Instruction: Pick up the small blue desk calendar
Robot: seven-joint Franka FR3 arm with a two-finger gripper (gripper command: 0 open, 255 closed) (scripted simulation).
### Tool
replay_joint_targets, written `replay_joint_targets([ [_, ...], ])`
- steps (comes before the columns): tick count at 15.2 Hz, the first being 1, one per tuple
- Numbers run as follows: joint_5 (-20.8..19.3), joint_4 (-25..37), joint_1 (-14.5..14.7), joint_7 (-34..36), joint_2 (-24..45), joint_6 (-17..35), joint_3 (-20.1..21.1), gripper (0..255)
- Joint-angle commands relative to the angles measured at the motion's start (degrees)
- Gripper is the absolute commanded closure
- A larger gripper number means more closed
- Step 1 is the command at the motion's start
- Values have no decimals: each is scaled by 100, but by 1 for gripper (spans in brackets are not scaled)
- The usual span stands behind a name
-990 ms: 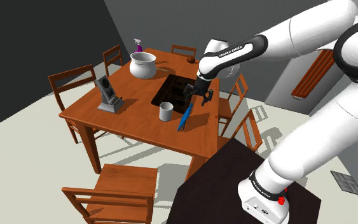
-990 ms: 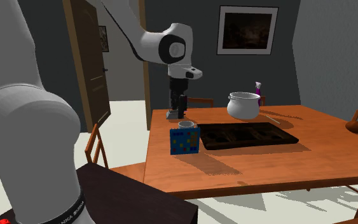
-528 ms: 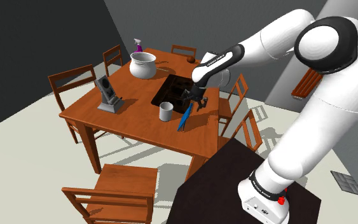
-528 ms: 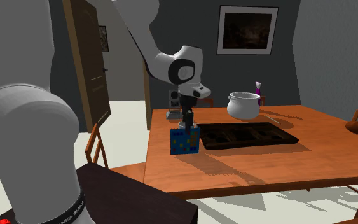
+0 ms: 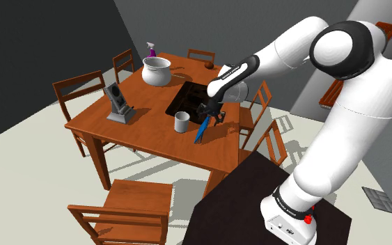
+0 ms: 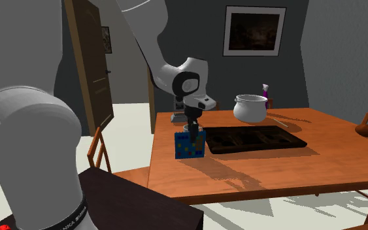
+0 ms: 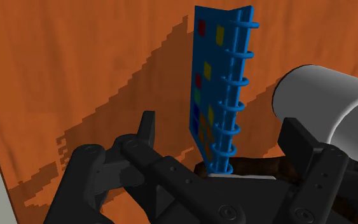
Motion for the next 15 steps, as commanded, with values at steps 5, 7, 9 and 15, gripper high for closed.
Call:
replay_joint_targets([
  [5,3,-1,2,1,7,10,2,255],
  [7,2,-4,3,3,4,11,3,255],
  [9,5,-6,2,-1,7,16,3,255],
  [15,-129,35,16,130,-321,-348,-40,255],
])
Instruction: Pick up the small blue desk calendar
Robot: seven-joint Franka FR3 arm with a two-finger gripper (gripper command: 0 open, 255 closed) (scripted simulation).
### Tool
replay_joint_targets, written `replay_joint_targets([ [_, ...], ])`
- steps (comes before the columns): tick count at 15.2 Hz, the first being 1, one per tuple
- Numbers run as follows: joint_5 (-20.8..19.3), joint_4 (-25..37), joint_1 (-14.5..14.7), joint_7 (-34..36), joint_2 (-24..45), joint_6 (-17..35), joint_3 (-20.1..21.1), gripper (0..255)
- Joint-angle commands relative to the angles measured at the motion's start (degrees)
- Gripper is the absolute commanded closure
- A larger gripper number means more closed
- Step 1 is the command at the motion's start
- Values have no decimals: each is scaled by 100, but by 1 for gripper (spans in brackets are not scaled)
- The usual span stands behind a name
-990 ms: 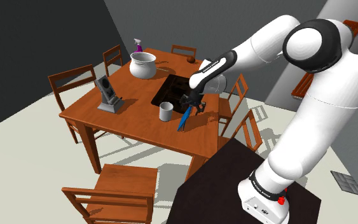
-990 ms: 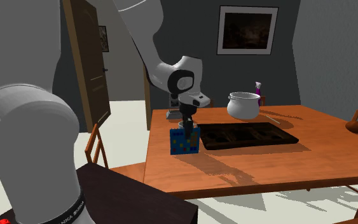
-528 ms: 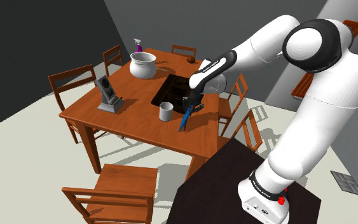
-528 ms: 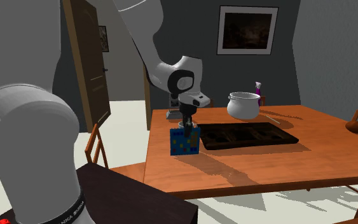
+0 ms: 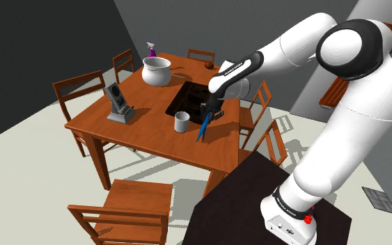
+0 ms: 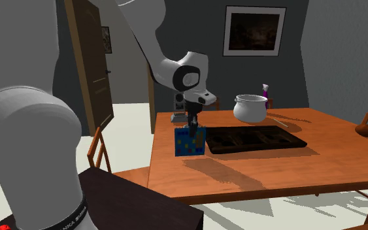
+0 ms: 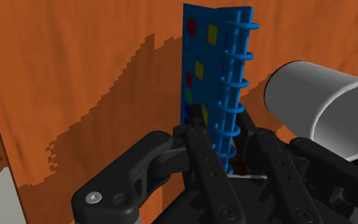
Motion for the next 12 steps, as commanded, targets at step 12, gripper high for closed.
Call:
replay_joint_targets([
  [12,-243,168,-4,245,-679,-834,-50,255],
])
